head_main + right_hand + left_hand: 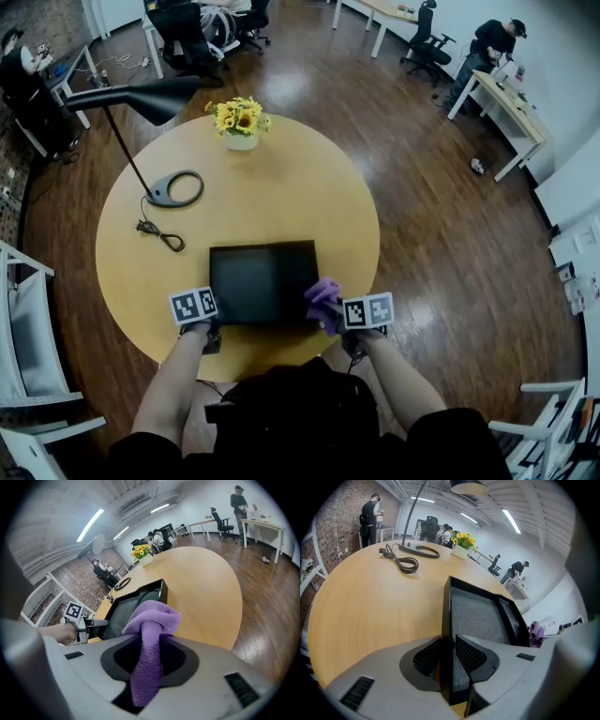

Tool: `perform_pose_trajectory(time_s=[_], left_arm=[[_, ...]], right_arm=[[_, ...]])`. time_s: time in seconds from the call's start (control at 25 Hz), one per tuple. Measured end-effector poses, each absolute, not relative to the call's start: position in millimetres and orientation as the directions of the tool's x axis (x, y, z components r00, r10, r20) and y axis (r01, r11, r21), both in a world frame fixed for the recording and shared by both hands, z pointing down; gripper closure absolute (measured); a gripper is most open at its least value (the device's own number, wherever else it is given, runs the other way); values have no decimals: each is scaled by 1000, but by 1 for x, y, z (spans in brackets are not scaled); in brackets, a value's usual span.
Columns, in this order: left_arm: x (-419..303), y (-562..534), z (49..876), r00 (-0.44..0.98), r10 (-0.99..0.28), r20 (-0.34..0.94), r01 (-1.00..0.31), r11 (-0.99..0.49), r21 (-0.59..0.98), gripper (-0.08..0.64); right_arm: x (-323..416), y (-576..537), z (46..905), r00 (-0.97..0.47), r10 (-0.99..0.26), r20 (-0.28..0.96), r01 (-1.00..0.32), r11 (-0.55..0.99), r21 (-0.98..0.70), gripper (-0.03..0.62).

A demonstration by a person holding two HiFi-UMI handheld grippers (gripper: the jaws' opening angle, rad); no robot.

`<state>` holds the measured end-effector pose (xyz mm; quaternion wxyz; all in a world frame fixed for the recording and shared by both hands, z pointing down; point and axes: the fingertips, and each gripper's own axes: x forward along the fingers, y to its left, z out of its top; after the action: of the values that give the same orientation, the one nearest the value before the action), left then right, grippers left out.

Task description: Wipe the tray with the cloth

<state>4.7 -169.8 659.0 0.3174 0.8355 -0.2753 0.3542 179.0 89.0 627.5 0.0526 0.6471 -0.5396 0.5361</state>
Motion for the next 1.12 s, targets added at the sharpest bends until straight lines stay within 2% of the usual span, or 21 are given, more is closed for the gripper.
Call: perform_pose_trajectory(time_s=[0.2, 0.48, 0.76, 0.96, 1.12], left_arm=[[2, -173, 660, 608, -233, 759, -696, -616, 368, 475], [-3, -191, 618, 635, -360, 683, -727, -576, 373, 558], [-11, -220, 536, 737, -503, 451, -676, -573, 464, 558], [-28, -228, 481, 774, -581, 253, -622, -620, 479, 558], [-29, -219, 447, 796, -580, 172, -591, -684, 427, 558]], right_arm=[[211, 77, 598, -112, -689, 716, -771, -395, -500, 491], [251, 58, 568, -66, -717, 694, -827, -350, -441, 491], [278, 38, 549, -26, -728, 685, -871, -320, -373, 491], [303, 31, 546, 20, -689, 725, -937, -265, -226, 489], [321, 35, 555, 98, -599, 795, -967, -245, -66, 472]])
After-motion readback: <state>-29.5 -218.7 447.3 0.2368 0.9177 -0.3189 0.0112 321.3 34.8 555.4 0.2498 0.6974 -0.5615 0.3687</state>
